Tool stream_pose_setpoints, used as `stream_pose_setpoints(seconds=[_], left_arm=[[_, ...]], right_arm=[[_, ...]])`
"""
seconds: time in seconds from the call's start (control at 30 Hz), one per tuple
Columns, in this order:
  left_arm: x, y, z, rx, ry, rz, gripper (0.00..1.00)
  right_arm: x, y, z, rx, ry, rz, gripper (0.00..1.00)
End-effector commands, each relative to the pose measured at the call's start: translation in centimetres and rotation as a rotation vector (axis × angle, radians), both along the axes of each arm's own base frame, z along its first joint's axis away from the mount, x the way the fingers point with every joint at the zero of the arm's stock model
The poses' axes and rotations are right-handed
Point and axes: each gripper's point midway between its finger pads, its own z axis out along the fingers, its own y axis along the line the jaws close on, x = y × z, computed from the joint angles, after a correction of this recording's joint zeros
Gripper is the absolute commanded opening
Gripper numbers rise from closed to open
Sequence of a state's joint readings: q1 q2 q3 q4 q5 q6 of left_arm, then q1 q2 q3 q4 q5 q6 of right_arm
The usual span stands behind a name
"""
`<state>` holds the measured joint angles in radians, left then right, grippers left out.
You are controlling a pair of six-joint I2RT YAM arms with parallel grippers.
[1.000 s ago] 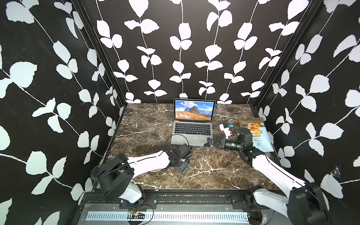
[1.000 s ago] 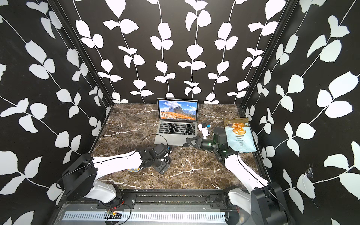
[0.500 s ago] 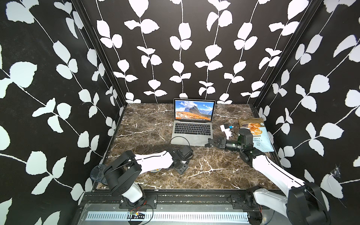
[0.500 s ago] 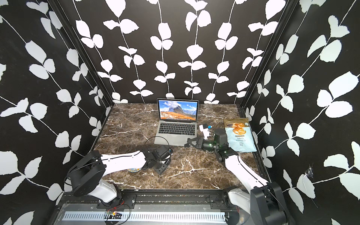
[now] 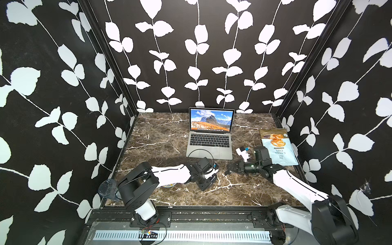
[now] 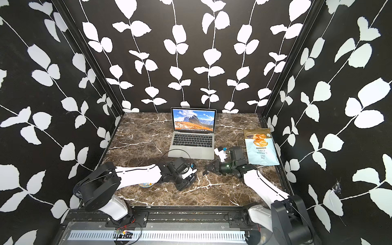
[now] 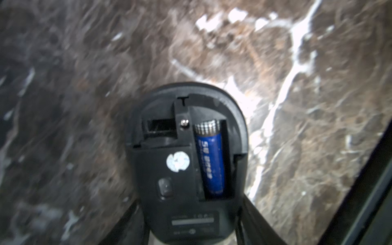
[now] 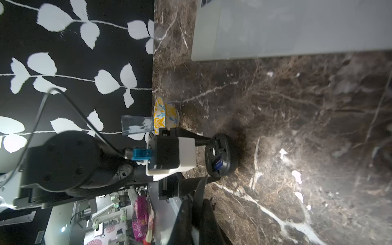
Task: Insert the wireless mouse receiver into the laptop
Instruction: Pick up the mouse from the center of the board, then close the lid on the mouse.
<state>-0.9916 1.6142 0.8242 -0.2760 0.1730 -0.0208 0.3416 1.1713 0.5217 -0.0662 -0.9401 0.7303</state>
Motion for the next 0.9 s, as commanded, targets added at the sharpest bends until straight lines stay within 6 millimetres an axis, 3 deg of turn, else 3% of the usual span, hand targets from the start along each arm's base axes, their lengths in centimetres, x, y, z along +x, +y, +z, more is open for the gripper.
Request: stream_pose_setpoints(seconds=[0.0,0.17,0.4,0.87], left_arm=[[-2.4,0.3,-1.8,0.023,0.095,-0.083,0.47],[-2.3,0.5,-2.4,0.043,0.084,-0.105,0.47],[-2.4,0.7,-2.8,0.062,0.081,-0.127,0.44],[-2.7,1.0,-3.3,0.099,0.073,-0.154,0.39]], right_arm=[[-0.5,1.0,-0.3,0.033,0.001,0.05,0.0],[0.0,2.1,-0.5,0.096,0.012,0.06,0.0],[0.2,2.6,-2.2,0.095,0.041,0.077,0.0],[-0.1,2.7,-4.5,0.045,0.084,0.119,0.0]])
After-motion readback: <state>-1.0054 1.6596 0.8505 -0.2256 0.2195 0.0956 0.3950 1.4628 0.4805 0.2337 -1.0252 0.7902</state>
